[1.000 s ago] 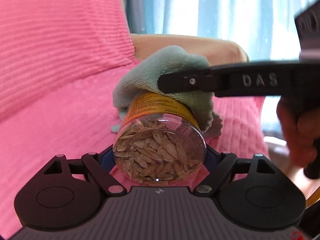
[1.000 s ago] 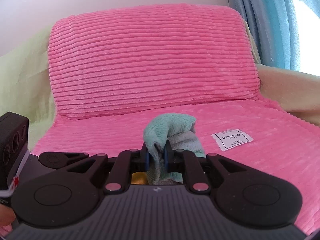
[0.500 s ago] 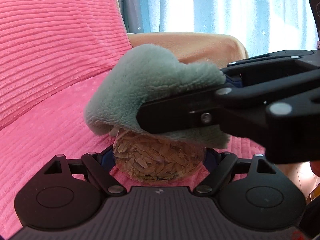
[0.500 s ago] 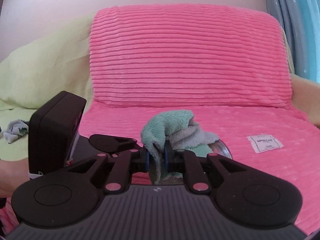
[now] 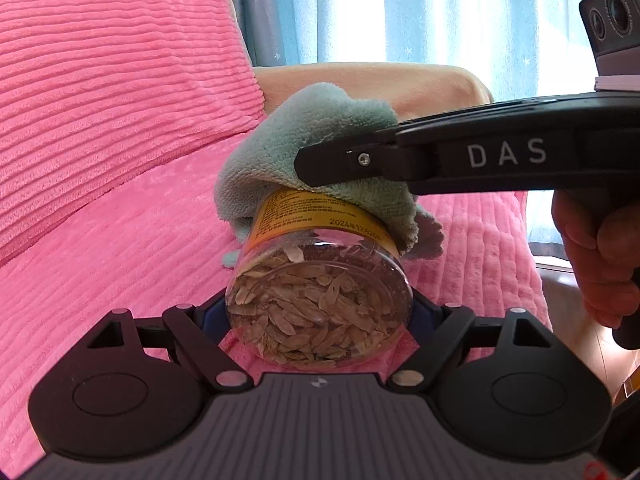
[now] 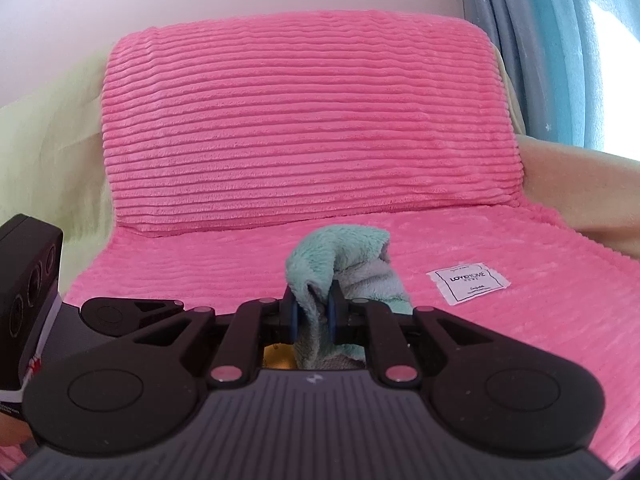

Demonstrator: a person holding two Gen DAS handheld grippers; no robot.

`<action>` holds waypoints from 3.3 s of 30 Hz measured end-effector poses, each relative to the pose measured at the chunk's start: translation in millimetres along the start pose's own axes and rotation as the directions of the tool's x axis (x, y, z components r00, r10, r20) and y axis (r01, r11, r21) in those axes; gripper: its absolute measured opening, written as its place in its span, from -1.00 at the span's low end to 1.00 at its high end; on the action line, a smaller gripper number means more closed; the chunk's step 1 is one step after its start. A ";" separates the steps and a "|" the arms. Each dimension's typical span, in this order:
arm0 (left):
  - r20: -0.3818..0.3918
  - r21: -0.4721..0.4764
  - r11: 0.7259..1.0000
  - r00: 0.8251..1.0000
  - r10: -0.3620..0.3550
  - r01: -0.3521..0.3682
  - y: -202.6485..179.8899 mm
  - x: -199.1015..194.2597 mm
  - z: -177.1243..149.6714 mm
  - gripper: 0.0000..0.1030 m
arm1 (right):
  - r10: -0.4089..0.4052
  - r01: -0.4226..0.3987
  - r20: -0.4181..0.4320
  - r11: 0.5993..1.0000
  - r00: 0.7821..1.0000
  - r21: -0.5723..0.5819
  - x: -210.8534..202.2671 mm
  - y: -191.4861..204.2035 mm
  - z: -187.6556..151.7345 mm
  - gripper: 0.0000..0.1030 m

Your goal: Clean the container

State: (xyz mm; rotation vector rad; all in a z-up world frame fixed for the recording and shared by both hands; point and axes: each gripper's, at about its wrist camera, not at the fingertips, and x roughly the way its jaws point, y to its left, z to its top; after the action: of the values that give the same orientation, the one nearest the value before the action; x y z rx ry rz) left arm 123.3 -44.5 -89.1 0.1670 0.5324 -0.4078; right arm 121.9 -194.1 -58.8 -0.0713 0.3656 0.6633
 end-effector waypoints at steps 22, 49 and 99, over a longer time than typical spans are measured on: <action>0.024 -0.139 0.988 0.998 -0.060 0.062 18.0 -21.3 -7.8 0.65 | -0.009 0.009 0.003 1.000 1.000 -0.012 -2.7 -0.7 -0.7 -0.79; 0.012 0.106 0.988 0.994 0.112 -0.113 -1.0 6.8 7.7 0.65 | 0.188 -0.191 -0.043 0.978 0.981 -0.087 -16.8 27.5 -2.4 -0.81; 0.027 0.149 0.985 0.996 0.081 -0.084 4.2 3.1 -0.8 0.65 | 0.204 -0.206 -0.044 0.977 0.978 -0.048 -17.5 16.4 -0.4 -0.78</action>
State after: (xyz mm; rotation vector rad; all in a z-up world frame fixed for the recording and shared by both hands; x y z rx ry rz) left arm 127.1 -41.6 -91.2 0.3285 0.4729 -0.3682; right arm 99.0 -191.6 -52.1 -0.0969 0.3969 0.8773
